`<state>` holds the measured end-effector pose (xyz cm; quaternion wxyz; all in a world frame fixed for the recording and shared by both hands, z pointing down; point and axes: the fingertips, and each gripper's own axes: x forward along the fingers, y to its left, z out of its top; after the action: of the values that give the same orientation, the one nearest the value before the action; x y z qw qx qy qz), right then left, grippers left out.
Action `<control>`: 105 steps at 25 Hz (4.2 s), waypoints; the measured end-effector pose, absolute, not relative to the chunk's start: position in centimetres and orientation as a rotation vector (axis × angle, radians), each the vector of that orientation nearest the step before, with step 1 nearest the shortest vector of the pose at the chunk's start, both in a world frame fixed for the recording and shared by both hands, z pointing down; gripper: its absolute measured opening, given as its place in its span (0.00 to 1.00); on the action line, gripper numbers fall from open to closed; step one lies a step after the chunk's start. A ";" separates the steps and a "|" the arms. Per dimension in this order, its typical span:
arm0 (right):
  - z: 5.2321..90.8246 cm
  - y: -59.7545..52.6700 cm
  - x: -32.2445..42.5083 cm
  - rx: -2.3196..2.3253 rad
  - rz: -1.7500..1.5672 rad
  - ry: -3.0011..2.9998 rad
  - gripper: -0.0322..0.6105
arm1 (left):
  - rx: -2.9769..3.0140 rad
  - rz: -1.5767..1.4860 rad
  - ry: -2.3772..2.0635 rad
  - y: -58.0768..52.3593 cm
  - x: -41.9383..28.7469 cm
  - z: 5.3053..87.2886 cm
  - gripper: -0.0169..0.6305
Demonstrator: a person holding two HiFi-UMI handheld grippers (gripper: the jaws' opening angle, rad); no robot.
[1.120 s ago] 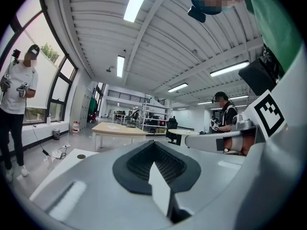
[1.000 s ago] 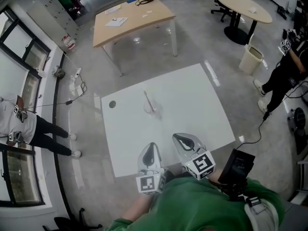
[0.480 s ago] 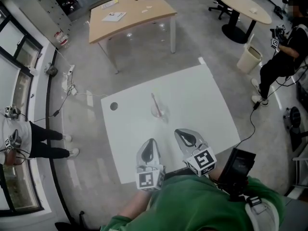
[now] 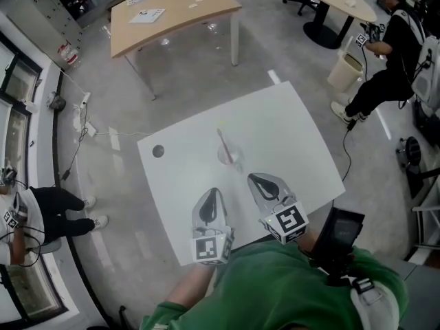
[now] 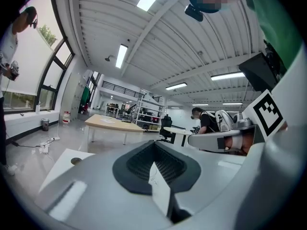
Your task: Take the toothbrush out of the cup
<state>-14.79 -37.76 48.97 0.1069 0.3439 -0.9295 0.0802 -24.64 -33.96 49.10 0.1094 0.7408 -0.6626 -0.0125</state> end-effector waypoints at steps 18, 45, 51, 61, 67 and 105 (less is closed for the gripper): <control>53.6 -43.5 -16.9 0.915 0.300 -2.695 0.05 | 2.065 0.040 -1.975 -38.9 -25.6 52.7 0.04; 61.7 -49.9 -22.1 0.683 0.364 -2.557 0.16 | 1.923 0.128 -1.930 -43.2 -28.0 59.1 0.04; 63.1 -50.5 -22.9 0.663 0.376 -2.515 0.17 | 1.871 0.132 -1.923 -43.5 -29.0 59.9 0.04; 63.6 -51.3 -23.8 0.625 0.364 -2.495 0.18 | 1.888 0.123 -1.935 -43.5 -29.3 60.2 0.04; 63.8 -51.4 -24.1 0.613 0.347 -2.488 0.17 | 1.878 0.127 -1.940 -43.7 -29.5 60.3 0.04; 55.1 -49.5 -21.0 0.784 0.255 -2.618 0.09 | 2.016 0.097 -1.974 -41.3 -27.7 55.6 0.04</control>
<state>-21.03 -49.54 55.10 0.1972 0.2801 -0.9351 0.0909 -27.73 -41.33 55.62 0.1587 0.7051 -0.6903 0.0339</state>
